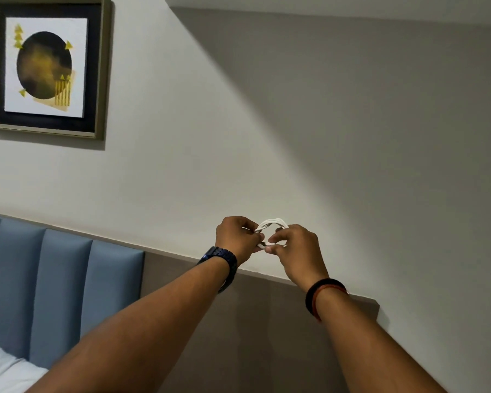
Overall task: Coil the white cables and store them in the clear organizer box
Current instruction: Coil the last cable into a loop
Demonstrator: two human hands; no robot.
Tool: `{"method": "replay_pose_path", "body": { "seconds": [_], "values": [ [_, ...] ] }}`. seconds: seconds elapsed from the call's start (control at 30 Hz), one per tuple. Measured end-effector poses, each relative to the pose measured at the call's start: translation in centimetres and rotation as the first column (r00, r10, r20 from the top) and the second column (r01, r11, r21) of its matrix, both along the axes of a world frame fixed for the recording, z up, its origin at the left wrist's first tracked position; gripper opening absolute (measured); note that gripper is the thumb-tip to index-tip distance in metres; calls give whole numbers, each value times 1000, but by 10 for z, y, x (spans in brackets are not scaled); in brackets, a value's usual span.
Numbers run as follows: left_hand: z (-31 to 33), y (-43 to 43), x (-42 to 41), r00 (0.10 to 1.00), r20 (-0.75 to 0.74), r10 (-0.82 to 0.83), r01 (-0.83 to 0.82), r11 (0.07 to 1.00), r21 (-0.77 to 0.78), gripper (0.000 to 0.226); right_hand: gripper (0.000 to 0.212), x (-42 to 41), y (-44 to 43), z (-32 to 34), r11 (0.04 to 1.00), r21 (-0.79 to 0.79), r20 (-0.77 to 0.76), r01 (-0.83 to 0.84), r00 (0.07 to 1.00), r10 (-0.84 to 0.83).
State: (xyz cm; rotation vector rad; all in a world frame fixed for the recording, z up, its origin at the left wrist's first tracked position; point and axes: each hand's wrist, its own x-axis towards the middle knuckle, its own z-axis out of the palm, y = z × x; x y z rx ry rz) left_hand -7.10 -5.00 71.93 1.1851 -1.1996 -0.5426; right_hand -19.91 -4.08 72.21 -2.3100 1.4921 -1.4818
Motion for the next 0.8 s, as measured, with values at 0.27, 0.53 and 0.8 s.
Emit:
{"method": "replay_pose_path", "body": {
  "seconds": [0.27,0.53,0.8],
  "values": [
    [2,-6,3,992,45,116,-116,993,12,12,4,-8,0,-5,932,76,546,-354,797,258],
    [-3,-7,7,994,13,108,-109,992,57,15,28,-18,-9,-12,853,238,750,-464,646,142],
    [-4,-7,2,998,10,63,-63,997,52,16,23,-20,-15,-16,871,228,943,-436,323,-85]
  ]
}}
